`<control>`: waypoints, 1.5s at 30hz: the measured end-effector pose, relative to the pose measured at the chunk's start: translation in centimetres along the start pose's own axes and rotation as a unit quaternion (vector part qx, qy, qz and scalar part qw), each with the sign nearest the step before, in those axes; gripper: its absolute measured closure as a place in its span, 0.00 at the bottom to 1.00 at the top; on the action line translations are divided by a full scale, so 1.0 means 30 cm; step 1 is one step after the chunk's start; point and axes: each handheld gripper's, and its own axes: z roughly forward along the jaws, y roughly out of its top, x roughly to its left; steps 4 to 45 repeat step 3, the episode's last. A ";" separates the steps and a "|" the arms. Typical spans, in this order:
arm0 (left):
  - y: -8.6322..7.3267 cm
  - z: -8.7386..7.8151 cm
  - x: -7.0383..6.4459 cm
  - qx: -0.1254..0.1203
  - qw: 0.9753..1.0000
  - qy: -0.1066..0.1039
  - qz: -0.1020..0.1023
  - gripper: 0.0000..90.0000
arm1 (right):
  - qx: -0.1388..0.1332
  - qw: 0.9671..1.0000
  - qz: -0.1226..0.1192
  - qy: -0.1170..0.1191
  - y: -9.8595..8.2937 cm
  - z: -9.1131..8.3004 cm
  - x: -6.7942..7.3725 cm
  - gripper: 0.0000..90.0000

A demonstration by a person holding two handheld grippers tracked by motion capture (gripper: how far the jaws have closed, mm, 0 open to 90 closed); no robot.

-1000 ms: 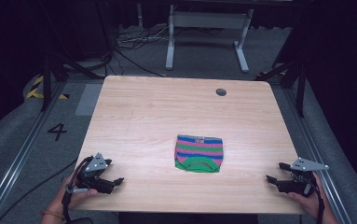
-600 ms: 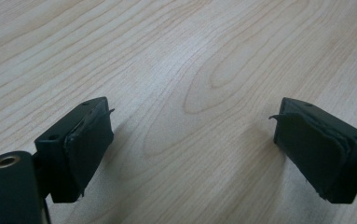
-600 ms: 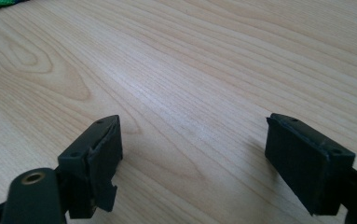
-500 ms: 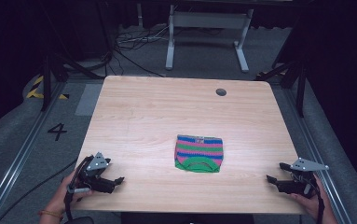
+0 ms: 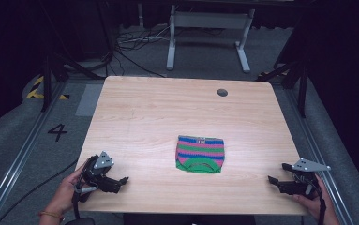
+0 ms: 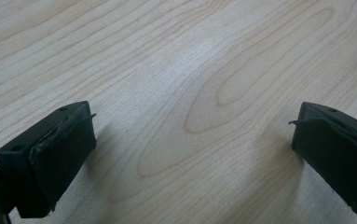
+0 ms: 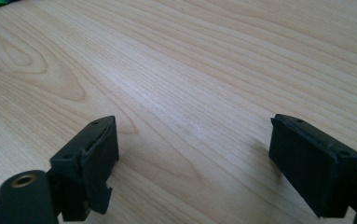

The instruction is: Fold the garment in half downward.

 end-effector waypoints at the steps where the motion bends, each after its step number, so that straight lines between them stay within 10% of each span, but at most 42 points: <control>1: 0.000 0.000 0.000 0.000 1.000 0.000 0.000 0.00 | 0.000 1.000 0.000 0.000 0.000 0.000 0.000 0.17; 45: 0.000 0.000 0.000 -0.001 1.000 0.000 0.001 0.00 | 0.000 1.000 0.000 0.000 0.000 0.000 0.000 0.17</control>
